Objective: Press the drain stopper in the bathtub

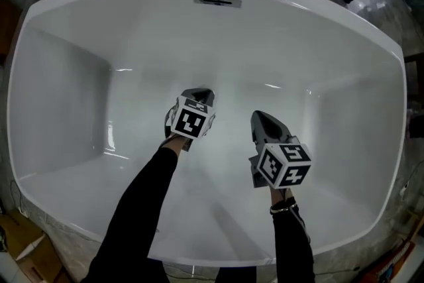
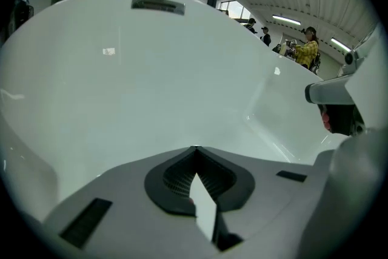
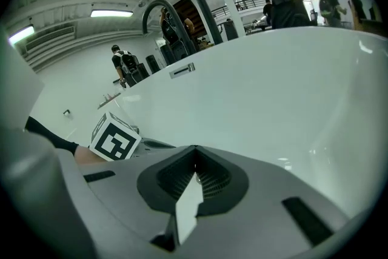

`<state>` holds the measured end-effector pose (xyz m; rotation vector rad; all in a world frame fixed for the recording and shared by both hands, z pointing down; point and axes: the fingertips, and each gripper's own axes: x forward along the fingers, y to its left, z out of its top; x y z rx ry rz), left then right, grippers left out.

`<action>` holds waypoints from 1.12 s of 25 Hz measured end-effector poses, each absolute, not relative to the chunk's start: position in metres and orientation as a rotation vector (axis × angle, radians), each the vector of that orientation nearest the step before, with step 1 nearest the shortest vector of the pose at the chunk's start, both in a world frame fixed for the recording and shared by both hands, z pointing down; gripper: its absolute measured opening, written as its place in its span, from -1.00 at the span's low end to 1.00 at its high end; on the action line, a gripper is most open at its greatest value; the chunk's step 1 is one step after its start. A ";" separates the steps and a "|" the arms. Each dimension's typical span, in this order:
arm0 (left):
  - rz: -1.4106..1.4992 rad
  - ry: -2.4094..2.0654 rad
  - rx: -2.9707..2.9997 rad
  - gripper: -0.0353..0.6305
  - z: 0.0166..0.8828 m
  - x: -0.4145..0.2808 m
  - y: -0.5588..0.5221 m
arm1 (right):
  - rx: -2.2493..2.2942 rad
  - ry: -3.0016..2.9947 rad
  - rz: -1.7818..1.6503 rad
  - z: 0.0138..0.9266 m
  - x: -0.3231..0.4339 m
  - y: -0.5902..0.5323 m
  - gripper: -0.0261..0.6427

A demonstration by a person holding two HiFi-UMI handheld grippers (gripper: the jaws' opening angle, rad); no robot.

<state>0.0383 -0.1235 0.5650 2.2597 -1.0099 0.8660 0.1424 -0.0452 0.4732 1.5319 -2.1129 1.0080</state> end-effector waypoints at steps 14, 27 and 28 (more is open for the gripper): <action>0.747 -1.028 2.354 -0.88 0.381 0.024 -0.096 | 1.614 -2.164 0.920 0.321 0.126 -0.024 -0.92; 0.632 -1.044 2.426 -0.88 0.265 0.003 -0.067 | 1.697 -2.179 0.804 0.215 0.121 -0.015 -0.92; 0.632 -1.046 2.431 -0.88 0.258 0.001 -0.065 | 1.700 -2.182 0.794 0.208 0.121 -0.015 -0.92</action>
